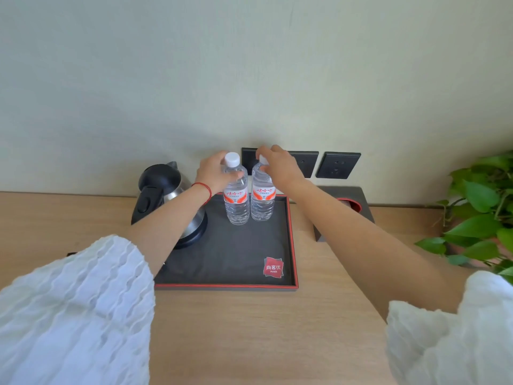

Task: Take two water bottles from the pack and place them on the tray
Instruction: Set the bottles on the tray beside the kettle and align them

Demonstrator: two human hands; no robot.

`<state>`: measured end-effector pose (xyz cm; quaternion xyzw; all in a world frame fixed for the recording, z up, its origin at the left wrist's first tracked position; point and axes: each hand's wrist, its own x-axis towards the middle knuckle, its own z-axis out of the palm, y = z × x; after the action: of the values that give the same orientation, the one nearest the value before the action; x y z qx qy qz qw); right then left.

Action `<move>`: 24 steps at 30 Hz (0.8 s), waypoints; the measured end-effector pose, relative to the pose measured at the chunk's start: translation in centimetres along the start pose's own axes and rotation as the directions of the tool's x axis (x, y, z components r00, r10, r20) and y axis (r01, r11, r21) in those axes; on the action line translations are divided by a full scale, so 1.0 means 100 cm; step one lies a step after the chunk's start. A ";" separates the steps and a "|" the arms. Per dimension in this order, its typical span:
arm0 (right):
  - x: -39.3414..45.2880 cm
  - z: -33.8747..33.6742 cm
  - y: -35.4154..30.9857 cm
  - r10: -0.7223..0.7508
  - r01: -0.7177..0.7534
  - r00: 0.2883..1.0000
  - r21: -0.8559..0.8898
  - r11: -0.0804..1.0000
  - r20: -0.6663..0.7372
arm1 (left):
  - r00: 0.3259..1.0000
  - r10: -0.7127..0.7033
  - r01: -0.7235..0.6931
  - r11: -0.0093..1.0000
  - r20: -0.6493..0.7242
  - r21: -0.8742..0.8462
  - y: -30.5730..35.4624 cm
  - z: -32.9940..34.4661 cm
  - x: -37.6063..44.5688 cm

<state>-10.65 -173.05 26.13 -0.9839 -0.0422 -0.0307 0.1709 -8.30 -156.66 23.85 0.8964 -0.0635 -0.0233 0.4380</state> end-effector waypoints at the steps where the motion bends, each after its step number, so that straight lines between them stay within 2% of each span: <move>1: 0.000 0.000 -0.001 0.004 -0.004 1.000 0.007 1.000 0.002 | 0.999 -0.022 0.020 0.999 -0.031 -0.039 0.002 0.003 0.002; 6: -0.003 -0.003 -0.002 0.061 -0.062 0.998 0.050 0.997 0.014 | 0.995 0.020 -0.027 0.998 -0.102 -0.065 0.007 0.020 0.003; 12: -0.002 -0.002 -0.003 0.113 -0.110 0.993 0.107 0.988 -0.026 | 0.999 0.036 -0.037 0.998 0.013 0.060 0.009 0.007 0.006; 19: -0.007 0.003 -0.009 0.067 -0.068 0.997 -0.031 0.997 -0.046 | 0.999 0.041 -0.043 0.998 0.030 0.054 0.006 0.003 0.004; 24: -0.005 -0.004 -0.010 0.052 -0.050 0.998 -0.057 0.997 0.038 | 0.999 0.035 -0.034 0.999 0.034 -0.011 0.008 0.007 0.000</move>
<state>-11.30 -172.24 26.78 -0.9895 -0.0197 -0.0080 0.1433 -8.42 -157.72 24.07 0.8923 -0.0862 -0.0314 0.4421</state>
